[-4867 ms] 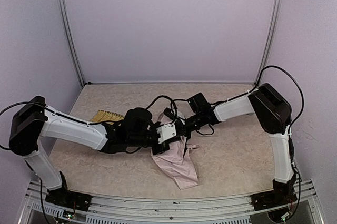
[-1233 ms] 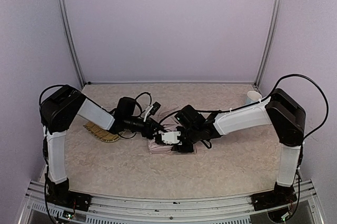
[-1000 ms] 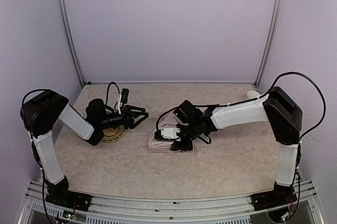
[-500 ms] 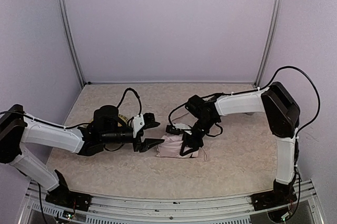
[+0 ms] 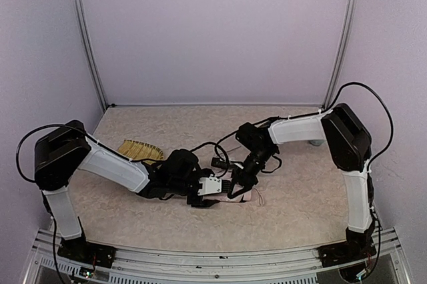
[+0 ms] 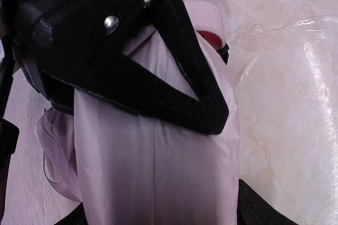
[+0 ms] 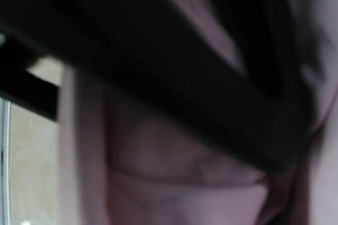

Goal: Put away the umbrella

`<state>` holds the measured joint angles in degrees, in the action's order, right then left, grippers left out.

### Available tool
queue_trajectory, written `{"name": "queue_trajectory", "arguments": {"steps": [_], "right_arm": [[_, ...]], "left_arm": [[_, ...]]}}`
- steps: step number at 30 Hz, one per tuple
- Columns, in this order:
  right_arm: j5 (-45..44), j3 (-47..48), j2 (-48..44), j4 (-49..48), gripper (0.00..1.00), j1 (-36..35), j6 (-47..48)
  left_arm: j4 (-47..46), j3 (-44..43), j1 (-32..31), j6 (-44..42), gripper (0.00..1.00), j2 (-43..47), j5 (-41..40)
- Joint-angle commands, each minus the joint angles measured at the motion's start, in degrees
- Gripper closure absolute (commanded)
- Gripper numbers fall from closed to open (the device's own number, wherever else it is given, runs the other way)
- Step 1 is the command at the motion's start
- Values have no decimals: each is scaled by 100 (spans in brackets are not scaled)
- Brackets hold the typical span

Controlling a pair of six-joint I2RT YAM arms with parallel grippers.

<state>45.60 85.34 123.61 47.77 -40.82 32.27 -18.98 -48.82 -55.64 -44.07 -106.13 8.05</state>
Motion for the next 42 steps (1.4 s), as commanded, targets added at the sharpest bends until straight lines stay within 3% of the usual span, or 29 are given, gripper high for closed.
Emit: {"name": "queue_trajectory", "arguments": {"steps": [1,2,8,12,17,21,27,30,38,42], "right_arm": [[-552,-255,507,214,68,-54,88],[-560,-262,461,132,66,-38,72],[-711,-436,-129,-952,32,245,-546],[-901,-980,-949,-2078,16,485,-1055],[-1867,-2035,-2220,-3340,15,513,-1407],[-2468,-3126,-3315,-4391,16,412,-1407],[-3856,-4897,-4396,-6063,15,-787,-171],[-4166,-5028,-4298,-6497,12,-1227,147],[-4842,-4104,-2926,-6113,10,-1454,749],[-4909,-3704,-2369,-5478,18,-1461,885]], "left_arm": [[676,-394,9,-134,33,-397,-434],[892,-470,17,-96,35,-456,-408],[1788,-709,105,361,74,-434,251],[2264,-895,228,767,85,-521,720],[3110,-1347,425,1225,94,-913,1303],[3722,-1743,578,1465,96,-1276,1775],[4716,-2388,730,1617,96,-1848,2533],[5147,-2684,786,1634,96,-2109,2778],[5609,-2900,818,1527,96,-2451,2976],[5700,-2935,826,1461,96,-2505,3055]]}}
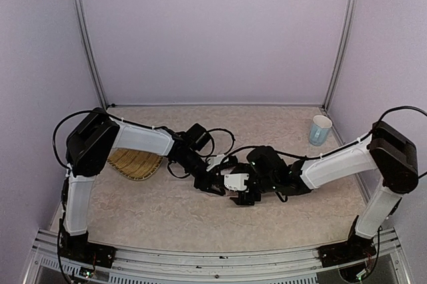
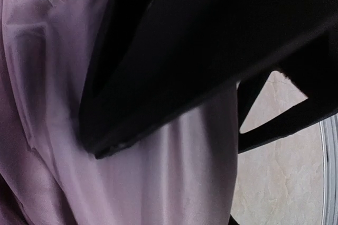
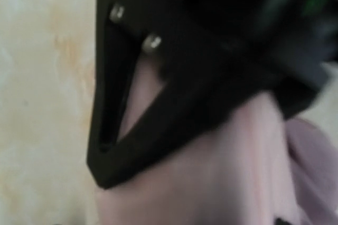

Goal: Put away the umbrella

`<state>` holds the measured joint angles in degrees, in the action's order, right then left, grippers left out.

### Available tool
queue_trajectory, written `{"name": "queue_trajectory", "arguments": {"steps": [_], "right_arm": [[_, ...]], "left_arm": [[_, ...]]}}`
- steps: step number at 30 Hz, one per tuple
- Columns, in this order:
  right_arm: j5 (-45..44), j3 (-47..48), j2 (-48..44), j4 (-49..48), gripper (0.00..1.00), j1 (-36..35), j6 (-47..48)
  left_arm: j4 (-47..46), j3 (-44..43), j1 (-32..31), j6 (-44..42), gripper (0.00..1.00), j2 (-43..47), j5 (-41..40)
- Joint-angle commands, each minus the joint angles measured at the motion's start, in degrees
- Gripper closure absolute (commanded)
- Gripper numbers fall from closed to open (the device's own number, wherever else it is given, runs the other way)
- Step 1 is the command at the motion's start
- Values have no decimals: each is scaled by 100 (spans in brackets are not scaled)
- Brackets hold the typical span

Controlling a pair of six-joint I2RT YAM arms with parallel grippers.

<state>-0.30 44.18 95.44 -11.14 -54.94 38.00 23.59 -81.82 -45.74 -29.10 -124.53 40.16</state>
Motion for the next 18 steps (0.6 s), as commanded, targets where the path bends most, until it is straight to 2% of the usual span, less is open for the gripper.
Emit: {"name": "queue_trajectory", "arguments": {"steps": [1,6,12,15,18], "right_arm": [[-322,475,544,543,22,-49,325],[-434,550,813,927,36,-44,318],[-489,685,1153,1405,58,-15,216],[-460,735,1202,1576,60,34,207],[-394,785,1267,1786,60,137,147]], "left_arm": [[1446,361,-152,-42,96,-673,-150],[1222,387,-49,-13,86,-572,-41],[308,682,85,212,53,-49,-8],[-620,1125,263,555,44,449,-92],[-1793,1736,509,1006,39,1058,-161]]}}
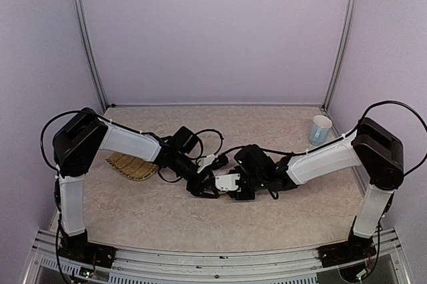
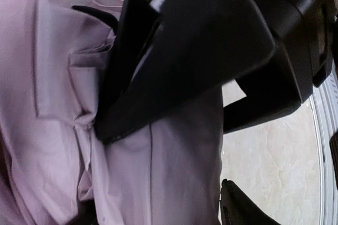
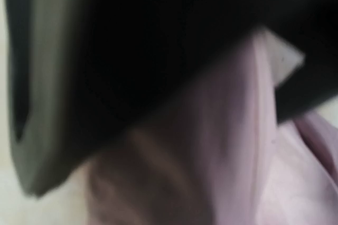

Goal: Put away the umbrella

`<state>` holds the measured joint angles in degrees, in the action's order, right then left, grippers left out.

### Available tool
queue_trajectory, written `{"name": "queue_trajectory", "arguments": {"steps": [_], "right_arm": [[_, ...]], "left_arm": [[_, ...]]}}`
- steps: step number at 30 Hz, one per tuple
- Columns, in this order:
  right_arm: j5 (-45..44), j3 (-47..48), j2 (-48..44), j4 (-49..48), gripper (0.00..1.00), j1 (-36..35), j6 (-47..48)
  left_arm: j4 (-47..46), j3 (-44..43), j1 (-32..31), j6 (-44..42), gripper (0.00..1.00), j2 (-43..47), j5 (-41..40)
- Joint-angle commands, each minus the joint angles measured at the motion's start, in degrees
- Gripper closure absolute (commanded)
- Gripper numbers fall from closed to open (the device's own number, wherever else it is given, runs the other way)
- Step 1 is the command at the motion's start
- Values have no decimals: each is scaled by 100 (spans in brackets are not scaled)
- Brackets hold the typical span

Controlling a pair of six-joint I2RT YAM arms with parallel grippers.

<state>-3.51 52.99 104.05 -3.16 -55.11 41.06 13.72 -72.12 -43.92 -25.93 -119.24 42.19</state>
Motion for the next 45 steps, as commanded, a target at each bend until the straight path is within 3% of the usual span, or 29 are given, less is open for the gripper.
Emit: {"name": "queue_trajectory", "arguments": {"steps": [1,7,10,16,22,29,41,45], "right_arm": [[-64,-58,425,1078,60,199,-200],[943,332,560,1704,60,584,-503],[1540,782,922,2369,60,823,-649],[2672,1841,1822,3662,65,1280,-824],[3579,2356,2228,4528,64,1432,-545],[3946,2852,2663,5181,64,1433,-324],[4671,3335,2666,5140,64,1481,-316],[4669,3355,2596,5146,61,1531,-285]], "left_arm": [[-1232,1021,432,886,38,841,-418],[-3870,2867,584,847,38,2430,-886],[-4587,3511,493,486,40,2964,-1127],[-3718,3359,-138,-1091,43,3100,-2260],[-3040,2661,-576,-2303,38,2143,-3632],[-3319,2232,-662,-2587,37,1356,-3862],[-3327,1905,-903,-2364,38,419,-4533],[-2468,1480,-819,-2369,42,143,-4350]]}}
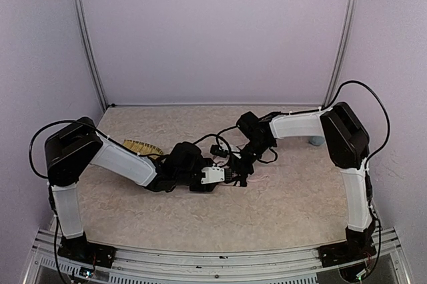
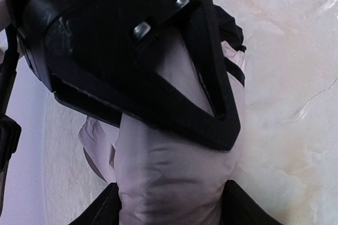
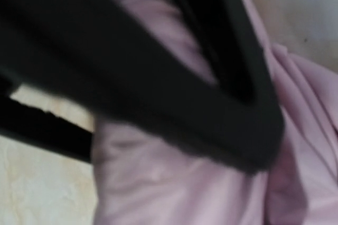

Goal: Put away the umbrella

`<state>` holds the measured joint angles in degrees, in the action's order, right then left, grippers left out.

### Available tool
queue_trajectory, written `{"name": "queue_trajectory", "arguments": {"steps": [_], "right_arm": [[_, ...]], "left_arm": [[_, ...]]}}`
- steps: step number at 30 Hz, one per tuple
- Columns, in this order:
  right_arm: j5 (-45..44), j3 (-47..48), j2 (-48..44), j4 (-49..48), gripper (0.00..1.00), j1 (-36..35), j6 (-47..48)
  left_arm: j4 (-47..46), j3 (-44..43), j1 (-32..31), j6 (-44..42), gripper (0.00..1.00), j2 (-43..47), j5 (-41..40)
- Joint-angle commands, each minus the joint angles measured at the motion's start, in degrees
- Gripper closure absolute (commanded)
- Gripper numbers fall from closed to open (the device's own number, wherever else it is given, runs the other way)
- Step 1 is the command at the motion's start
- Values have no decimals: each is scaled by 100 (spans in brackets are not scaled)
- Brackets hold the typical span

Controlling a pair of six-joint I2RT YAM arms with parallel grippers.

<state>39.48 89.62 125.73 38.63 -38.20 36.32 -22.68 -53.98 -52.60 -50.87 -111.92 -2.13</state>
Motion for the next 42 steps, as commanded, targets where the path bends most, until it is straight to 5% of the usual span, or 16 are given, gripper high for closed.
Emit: {"name": "queue_trajectory", "arguments": {"steps": [1,7,12,29,36,42], "right_arm": [[344,-324,362,907,59,-142,135],[74,-865,-648,-499,37,119,-609],[-45,-1563,-1575,-1617,28,157,-714],[-2457,-4542,-4623,-3909,26,5,-339],[-4268,-4673,-4077,-4351,19,-1219,1011],[-4923,-4095,-3077,-4371,15,-1304,1249]], "left_arm": [[1475,-487,76,214,47,-655,153],[2910,-1016,231,817,69,-770,1092],[3721,-1456,254,1099,73,-1059,1722],[6416,-3280,824,1980,79,-2253,3451],[7295,-3775,936,2058,85,-2631,3864],[7660,-3936,927,1986,87,-2838,3964]]}}
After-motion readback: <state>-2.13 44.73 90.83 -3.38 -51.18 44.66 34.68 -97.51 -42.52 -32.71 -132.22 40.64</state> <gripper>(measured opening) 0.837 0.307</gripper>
